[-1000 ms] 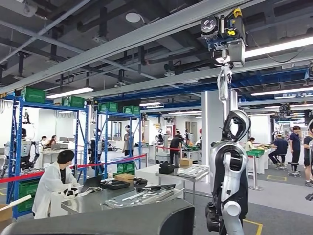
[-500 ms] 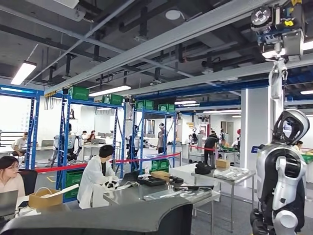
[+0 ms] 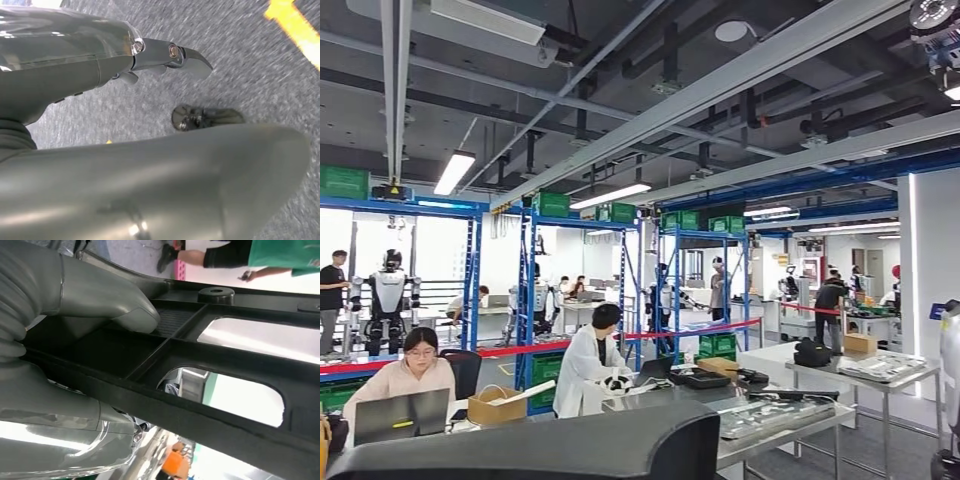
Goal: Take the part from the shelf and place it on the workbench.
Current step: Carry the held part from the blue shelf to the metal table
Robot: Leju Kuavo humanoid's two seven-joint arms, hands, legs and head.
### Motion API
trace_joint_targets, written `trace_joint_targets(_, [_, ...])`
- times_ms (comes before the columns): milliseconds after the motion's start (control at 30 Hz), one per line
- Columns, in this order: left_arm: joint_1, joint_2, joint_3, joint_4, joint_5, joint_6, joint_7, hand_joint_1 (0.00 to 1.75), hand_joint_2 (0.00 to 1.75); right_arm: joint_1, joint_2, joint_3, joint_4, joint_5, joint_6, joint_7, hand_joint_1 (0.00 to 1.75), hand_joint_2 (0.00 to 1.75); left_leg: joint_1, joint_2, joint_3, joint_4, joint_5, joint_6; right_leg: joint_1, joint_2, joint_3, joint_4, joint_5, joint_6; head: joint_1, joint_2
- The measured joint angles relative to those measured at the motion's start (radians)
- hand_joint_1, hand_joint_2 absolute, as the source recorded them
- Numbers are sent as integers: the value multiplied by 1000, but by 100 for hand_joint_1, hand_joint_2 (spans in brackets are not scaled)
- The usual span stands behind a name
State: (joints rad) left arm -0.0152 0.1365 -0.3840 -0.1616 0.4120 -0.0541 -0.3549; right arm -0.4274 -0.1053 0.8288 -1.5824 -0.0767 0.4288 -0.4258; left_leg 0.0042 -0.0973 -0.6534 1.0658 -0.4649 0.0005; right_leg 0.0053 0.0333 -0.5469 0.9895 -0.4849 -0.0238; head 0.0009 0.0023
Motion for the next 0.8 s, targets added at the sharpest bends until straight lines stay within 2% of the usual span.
trace_joint_targets(67, [-4, 0, 0, 0, 3, 1, 1, 0, 0, 0, 2, 0, -1, -1, 0, 0, 175, 175, 0, 58, -48, 103, -62, -11, -2, -30, 4, -10, 4, 0, 0, 0])
trace_joint_targets(100, [-7, 0, 0, 0, 5, 2, 3, 0, 0, 1, 2, 0, -1, -1, 1, 0, 175, 175, 4, 72, -76, 164, -88, -17, -2, -46, 3, -10, 4, 0, 0, 0])
trace_joint_targets(133, [-8, 0, 0, 0, 6, 2, 5, 0, 0, 2, 2, 0, -1, -1, 1, 1, 175, 175, 10, 80, -95, 206, -101, -23, -3, -62, 3, -10, 3, 2, 0, 0])
trace_joint_targets(167, [-7, 0, 0, 0, 6, 3, 6, 0, 0, 3, 1, 0, 0, -1, 2, 2, 175, 175, 15, 85, -98, 216, -97, -29, -4, -76, 3, -10, 1, 4, 0, 0])
trace_joint_targets(200, [-6, 0, 0, 0, 7, 4, 8, 0, 0, 4, 2, 0, 0, -1, 2, 2, 175, 175, 22, 91, -81, 188, -76, -35, -5, -89, 4, -9, -1, 7, 0, 0])
trace_joint_targets(233, [-5, 0, 0, 0, 8, 5, 8, 0, 0, 3, 2, 0, 0, -2, 2, 3, 175, 175, 27, 104, -47, 128, -44, -42, -7, -101, 6, -6, -5, 13, 0, 0])
trace_joint_targets(267, [-6, 0, 0, 0, 8, 6, 9, 0, 0, 2, 2, 0, -1, -2, 2, 3, 175, 175, 28, 127, -12, 64, -20, -47, -7, -111, 6, -2, -10, 21, 0, 0])
trace_joint_targets(300, [-7, -1, 0, 0, 9, 7, 10, 0, 0, 1, 2, 0, -1, -2, 2, 3, 175, 175, 29, 145, 15, 11, -2, -45, -6, -121, 6, 5, -16, 29, 0, 0])
trace_joint_targets(333, [-9, -2, 0, 0, 10, 8, 11, 0, 0, -1, 2, 0, -1, -3, 2, 4, 175, 175, 27, 157, 30, -18, 5, -39, -4, -129, 6, 10, -20, 36, 0, 0])
trace_joint_targets(367, [-10, -3, 0, 0, 10, 8, 12, 0, 0, -3, 2, 0, -1, -3, 3, 4, 175, 175, 23, 159, 31, -25, 2, -28, -2, -136, 6, 13, -23, 42, 0, 0])
trace_joint_targets(433, [-9, -3, 0, 0, 11, 8, 14, 0, 0, -5, 2, 0, -1, -3, 3, 4, 175, 175, 20, 137, 28, -24, 4, -8, -6, -149, 11, 15, -28, 50, 0, 0])
trace_joint_targets(467, [-8, -3, 0, 0, 11, 9, 14, 0, 0, -5, 2, 0, -1, -4, 3, 4, 175, 175, 18, 127, 29, -25, 4, -2, -11, -140, 11, 22, -37, 54, 0, 0])
trace_joint_targets(500, [-7, -2, 0, 0, 11, 9, 13, 0, 0, -5, 2, 0, -2, -5, 3, 5, 175, 175, 18, 117, 29, -26, 5, 5, -14, -121, 2, 47, -56, 56, 0, 0])
trace_joint_targets(567, [-10, -2, 0, 0, 11, 10, 12, 0, 0, -5, 1, -2, -1, -8, 3, 7, 175, 175, 14, 98, 30, -27, 6, 16, -17, -67, -48, 160, -118, 54, 0, 0])
trace_joint_targets(600, [-11, -2, 0, 0, 12, 10, 12, 0, 0, -4, 0, -2, 0, -11, 3, 9, 175, 175, 11, 87, 30, -27, 6, 21, -16, -52, -84, 233, -146, 51, 0, 0])
trace_joint_targets(633, [-12, -2, 0, 0, 13, 8, 12, 0, 0, -2, -1, -3, 2, -14, 2, 12, 175, 175, 6, 77, 30, -27, 6, 24, -14, -43, -115, 289, -159, 47, 0, 0])
trace_joint_targets(667, [-12, -2, 0, 0, 14, 7, 12, 0, 0, 1, -1, -4, 4, -18, 1, 14, 175, 175, 2, 69, 31, -27, 6, 27, -11, -39, -133, 313, -155, 41, 0, 0])
trace_joint_targets(700, [-11, -2, 0, 0, 15, 5, 11, 0, 0, 2, -1, -5, 5, -22, 1, 16, 175, 175, -2, 60, 33, -27, 5, 29, -6, -36, -131, 295, -130, 33, 0, 0])
trace_joint_targets(767, [-10, -3, 0, 0, 16, 1, 10, 0, 0, 2, -1, -7, 5, -28, 0, 17, 175, 175, -6, 47, 38, -27, 4, 32, 9, -27, -84, 169, -53, 13, 0, 0])
trace_joint_targets(800, [-10, -4, 0, 0, 16, 0, 8, 0, 0, 1, -1, -8, 5, -30, 0, 17, 175, 175, -7, 42, 39, -28, 3, 32, 16, -22, -57, 104, -24, 3, 0, 0])
